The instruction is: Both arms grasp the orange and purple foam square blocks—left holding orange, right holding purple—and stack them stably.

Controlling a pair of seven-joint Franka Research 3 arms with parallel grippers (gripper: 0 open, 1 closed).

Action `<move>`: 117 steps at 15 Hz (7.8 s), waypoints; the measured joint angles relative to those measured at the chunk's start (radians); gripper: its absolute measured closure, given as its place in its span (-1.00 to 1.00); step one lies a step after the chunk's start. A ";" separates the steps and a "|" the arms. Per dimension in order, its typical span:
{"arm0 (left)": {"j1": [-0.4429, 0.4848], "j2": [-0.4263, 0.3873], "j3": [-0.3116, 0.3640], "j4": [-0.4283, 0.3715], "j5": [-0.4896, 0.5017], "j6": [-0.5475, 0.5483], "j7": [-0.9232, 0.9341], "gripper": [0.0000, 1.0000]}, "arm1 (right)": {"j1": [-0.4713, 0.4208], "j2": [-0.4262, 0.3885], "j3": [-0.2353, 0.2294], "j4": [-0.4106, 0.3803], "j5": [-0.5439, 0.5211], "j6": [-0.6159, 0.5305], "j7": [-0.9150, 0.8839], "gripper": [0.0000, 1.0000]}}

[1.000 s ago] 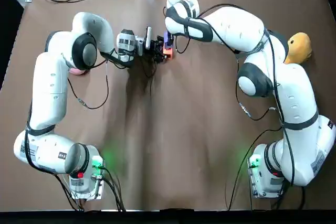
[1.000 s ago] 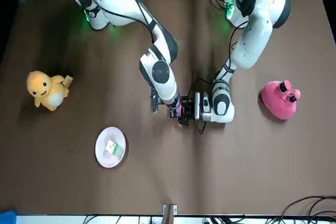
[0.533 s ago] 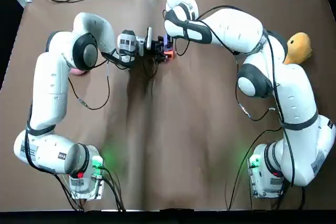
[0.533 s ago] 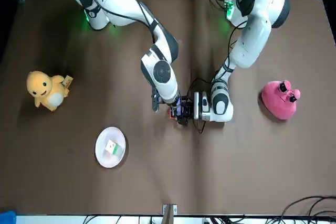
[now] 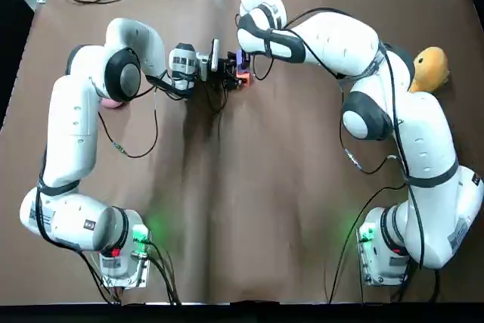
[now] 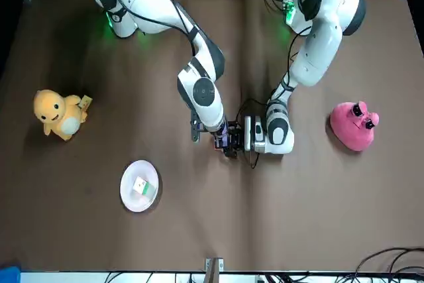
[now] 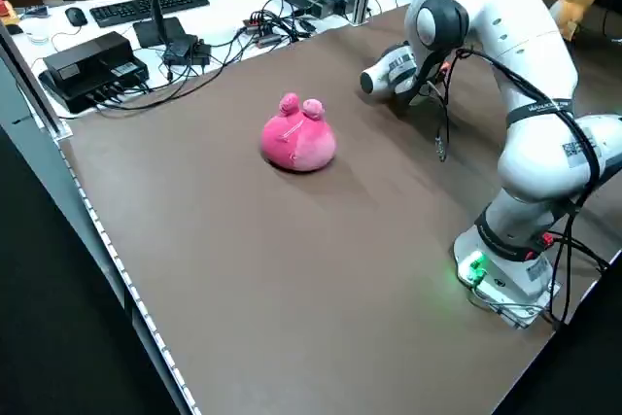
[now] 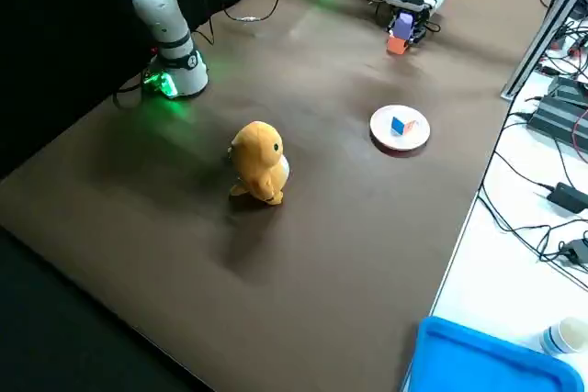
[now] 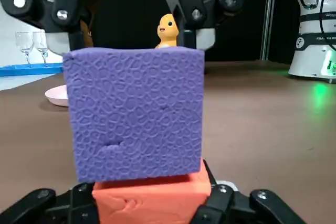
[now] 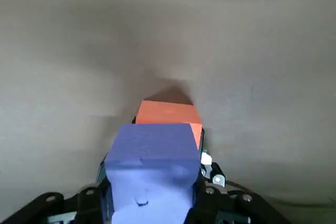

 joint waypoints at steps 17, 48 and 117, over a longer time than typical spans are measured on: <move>0.000 0.000 0.000 0.000 0.000 0.000 0.000 -0.30 | 0.004 0.000 0.001 -0.014 0.000 0.002 -0.012 -0.11; 0.000 0.000 0.000 0.000 0.000 0.000 0.000 -0.30 | 0.001 0.001 0.002 -0.031 0.022 0.005 0.060 -0.81; 0.319 -0.351 0.014 -0.004 0.448 -0.035 -0.493 -1.00 | -0.428 -0.386 -0.021 0.115 0.019 -0.626 -0.899 -1.00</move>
